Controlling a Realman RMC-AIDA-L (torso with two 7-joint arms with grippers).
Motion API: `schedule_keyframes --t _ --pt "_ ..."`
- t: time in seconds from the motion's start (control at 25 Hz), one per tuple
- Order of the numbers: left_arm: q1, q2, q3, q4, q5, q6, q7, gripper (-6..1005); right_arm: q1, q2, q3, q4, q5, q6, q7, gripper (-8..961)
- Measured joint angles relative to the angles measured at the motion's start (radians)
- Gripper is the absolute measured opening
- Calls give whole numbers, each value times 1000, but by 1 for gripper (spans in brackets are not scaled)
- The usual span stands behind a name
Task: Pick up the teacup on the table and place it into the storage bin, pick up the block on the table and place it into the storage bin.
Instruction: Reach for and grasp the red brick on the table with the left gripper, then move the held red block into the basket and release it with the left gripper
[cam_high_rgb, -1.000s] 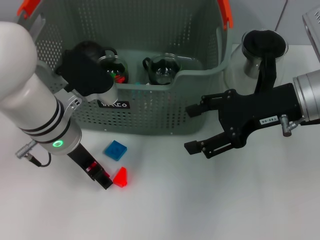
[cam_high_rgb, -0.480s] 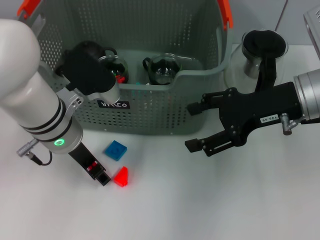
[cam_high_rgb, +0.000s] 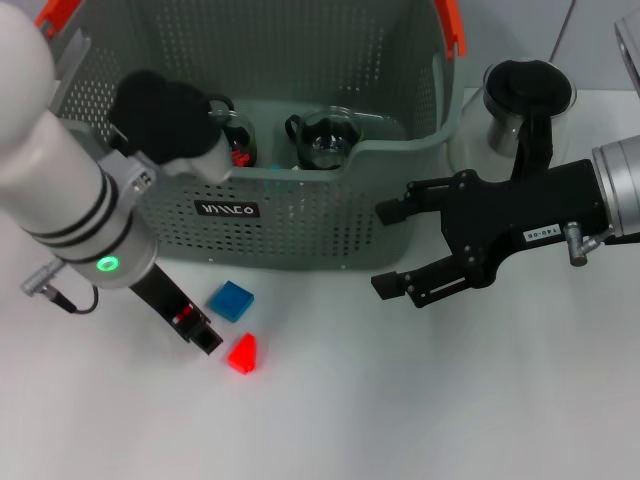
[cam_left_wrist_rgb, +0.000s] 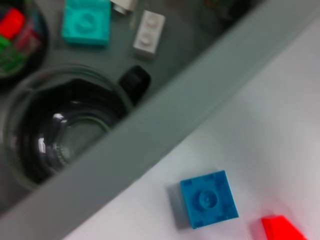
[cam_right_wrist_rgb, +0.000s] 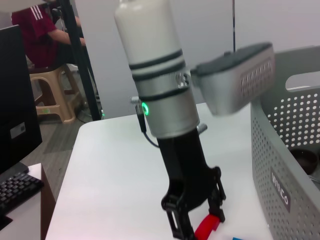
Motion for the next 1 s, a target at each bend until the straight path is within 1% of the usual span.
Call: schedule_keyframes --t 0.08,0.16,0.24,0.32,0.4,0.48,0.56,0.6,0.68,0.76,0.88,1.0 --pt "-2 1 -41 -27 -10 27 6 668 0 0 1 0 0 0 0 945" --pt "-4 2 -112 -53 -46 73 25 668 0 0 2 0 0 -1 0 945" --pt "-6 3 -209 -79 -100 129 53 668 2 0 3 0 0 0 0 945" --pt "-11 6 -350 -111 -186 208 90 668 5 0 3 0 0 0 0 945" --pt "-18 17 -458 -122 -277 288 116 668 7 -2 4 -1 1 -1 3 945" --pt "-29 35 -562 -119 -380 365 131 668 8 -2 4 -4 1 -5 6 945" --pt "-43 62 -660 -109 -496 419 134 668 11 -3 6 -8 2 -11 7 945" --pt "-48 72 -689 -106 -535 431 134 668 14 -3 8 -8 3 -14 7 945" --pt "-62 104 -733 -91 -605 427 129 668 18 -3 10 -8 4 -18 8 945" --pt "-77 129 -748 -67 -630 400 131 669 20 -3 13 -7 4 -23 9 945" --pt "-120 182 -743 36 -633 286 148 669 21 -3 18 -7 4 -29 16 945" --pt "-182 250 -736 190 -630 167 169 669 22 -5 20 -10 5 -33 24 945"
